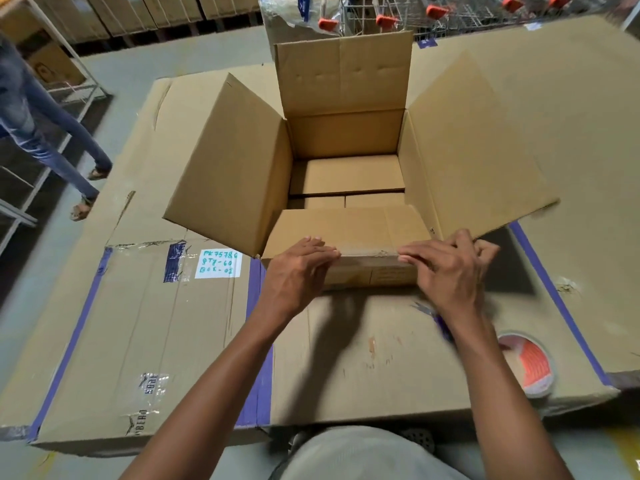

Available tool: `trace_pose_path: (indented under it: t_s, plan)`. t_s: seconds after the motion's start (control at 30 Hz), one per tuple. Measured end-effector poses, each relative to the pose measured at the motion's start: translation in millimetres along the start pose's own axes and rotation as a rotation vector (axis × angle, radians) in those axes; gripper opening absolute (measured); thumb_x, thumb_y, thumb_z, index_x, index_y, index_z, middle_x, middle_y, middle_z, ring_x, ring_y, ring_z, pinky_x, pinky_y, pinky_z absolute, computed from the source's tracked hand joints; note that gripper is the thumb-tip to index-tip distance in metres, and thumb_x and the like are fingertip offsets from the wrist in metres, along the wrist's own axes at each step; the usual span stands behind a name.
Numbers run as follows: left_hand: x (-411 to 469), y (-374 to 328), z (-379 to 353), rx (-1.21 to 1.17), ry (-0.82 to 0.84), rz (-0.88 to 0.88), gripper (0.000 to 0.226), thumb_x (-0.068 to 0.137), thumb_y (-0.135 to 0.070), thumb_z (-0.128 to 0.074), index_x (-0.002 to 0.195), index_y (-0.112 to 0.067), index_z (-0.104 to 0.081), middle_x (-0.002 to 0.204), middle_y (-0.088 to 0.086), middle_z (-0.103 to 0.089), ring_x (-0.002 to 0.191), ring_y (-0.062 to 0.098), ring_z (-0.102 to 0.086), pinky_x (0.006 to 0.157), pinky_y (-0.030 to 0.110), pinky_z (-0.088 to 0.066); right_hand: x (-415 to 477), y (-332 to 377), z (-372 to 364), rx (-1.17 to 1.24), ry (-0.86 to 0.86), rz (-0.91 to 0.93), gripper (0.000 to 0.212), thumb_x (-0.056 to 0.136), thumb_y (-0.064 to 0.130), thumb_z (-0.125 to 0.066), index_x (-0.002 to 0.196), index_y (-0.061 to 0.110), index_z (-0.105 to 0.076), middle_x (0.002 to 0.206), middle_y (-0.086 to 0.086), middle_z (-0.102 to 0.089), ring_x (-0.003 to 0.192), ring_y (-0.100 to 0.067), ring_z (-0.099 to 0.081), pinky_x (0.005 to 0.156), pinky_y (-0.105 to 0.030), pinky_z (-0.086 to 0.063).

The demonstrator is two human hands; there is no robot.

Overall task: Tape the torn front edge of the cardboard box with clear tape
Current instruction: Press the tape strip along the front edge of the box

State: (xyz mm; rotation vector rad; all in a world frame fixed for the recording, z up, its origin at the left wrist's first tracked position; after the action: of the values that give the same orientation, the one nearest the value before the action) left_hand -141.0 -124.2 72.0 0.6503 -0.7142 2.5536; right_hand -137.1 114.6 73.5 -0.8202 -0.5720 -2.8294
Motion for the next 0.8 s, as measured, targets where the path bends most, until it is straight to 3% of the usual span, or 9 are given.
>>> trace_pose_path:
  t_s: [0.1,0.2,0.3,0.4,0.47,0.53,0.67,0.8]
  plan:
    - [-6,12,15,0.026,-0.03,0.037,0.018,0.082,-0.006,-0.083,0.098,-0.013,-0.083,0.102,0.005,-0.08,0.106,0.023,-0.075,0.102,0.037,-0.055,-2,-8,6,-0.026,0.031,-0.056,0.028,0.078,0.02,-0.087,0.101,0.035,-0.08,0.096,0.013,-0.079,0.086,-0.02,-0.05,0.079,-0.03,-0.01]
    - [-2,1,6,-0.025,0.014,0.019,0.021,0.085,-0.006,-0.077,0.106,-0.011,-0.08,0.111,0.005,-0.078,0.117,0.023,-0.07,0.107,0.037,-0.051,14,27,-4,0.059,0.121,0.014,0.016,0.082,0.03,-0.083,0.098,0.034,-0.08,0.101,0.015,-0.077,0.091,-0.018,-0.053,0.078,-0.031,-0.012]
    - [6,-21,-17,-0.05,0.062,-0.046,0.019,0.091,-0.016,-0.069,0.105,-0.009,-0.08,0.11,0.006,-0.078,0.114,0.026,-0.071,0.107,0.036,-0.05,24,69,-23,0.07,0.176,0.12,0.011,0.081,0.037,-0.083,0.091,0.033,-0.08,0.097,0.015,-0.077,0.087,-0.019,-0.059,0.076,-0.031,-0.013]
    - [7,-15,-21,-0.068,0.059,-0.02,0.024,0.094,-0.025,-0.064,0.103,-0.011,-0.081,0.105,0.003,-0.08,0.111,0.024,-0.072,0.106,0.038,-0.052,21,45,-27,0.147,0.156,0.026,0.007,0.081,0.034,-0.083,0.087,0.031,-0.082,0.091,0.012,-0.079,0.084,-0.017,-0.056,0.077,-0.03,-0.015]
    - [1,-4,-17,-0.093,0.052,0.001,0.018,0.092,-0.018,-0.071,0.106,-0.014,-0.081,0.109,0.0,-0.079,0.115,0.021,-0.071,0.108,0.04,-0.051,13,13,-20,0.19,0.134,-0.055,0.009,0.082,0.036,-0.08,0.089,0.031,-0.082,0.092,0.011,-0.079,0.089,-0.016,-0.054,0.08,-0.03,-0.017]
    - [-6,12,-9,-0.151,0.041,0.079,0.021,0.088,-0.012,-0.077,0.108,-0.017,-0.081,0.111,-0.003,-0.078,0.118,0.019,-0.069,0.11,0.042,-0.05,7,-9,-11,0.202,0.125,-0.097,0.011,0.08,0.029,-0.082,0.091,0.031,-0.082,0.094,0.011,-0.079,0.089,-0.017,-0.053,0.082,-0.034,-0.022]
    - [-16,40,7,-0.227,0.018,0.195,0.022,0.087,-0.014,-0.076,0.108,-0.018,-0.081,0.112,-0.005,-0.078,0.122,0.016,-0.067,0.115,0.044,-0.044,5,-18,-3,0.198,0.148,-0.136,0.038,0.074,-0.004,-0.082,0.092,0.029,-0.083,0.094,0.013,-0.079,0.084,-0.012,-0.047,0.081,-0.036,-0.026]
    - [-19,44,15,-0.23,-0.019,0.257,0.021,0.085,-0.016,-0.072,0.104,-0.014,-0.082,0.108,-0.001,-0.079,0.119,0.016,-0.068,0.112,0.047,-0.048,18,-14,0,0.062,0.289,-0.213,0.041,0.081,-0.005,-0.075,0.093,0.033,-0.082,0.099,0.014,-0.078,0.089,-0.01,-0.043,0.077,-0.03,-0.015]
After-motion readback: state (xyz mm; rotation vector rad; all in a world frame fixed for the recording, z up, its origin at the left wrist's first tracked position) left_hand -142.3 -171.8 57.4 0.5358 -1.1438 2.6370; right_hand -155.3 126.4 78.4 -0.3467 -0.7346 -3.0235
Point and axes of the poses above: each hand's wrist, its own x-axis towards the middle knuckle, its own z-axis out of the back of the hand, y = z × x, the point moved 9 cm from there along x, towards the middle knuckle
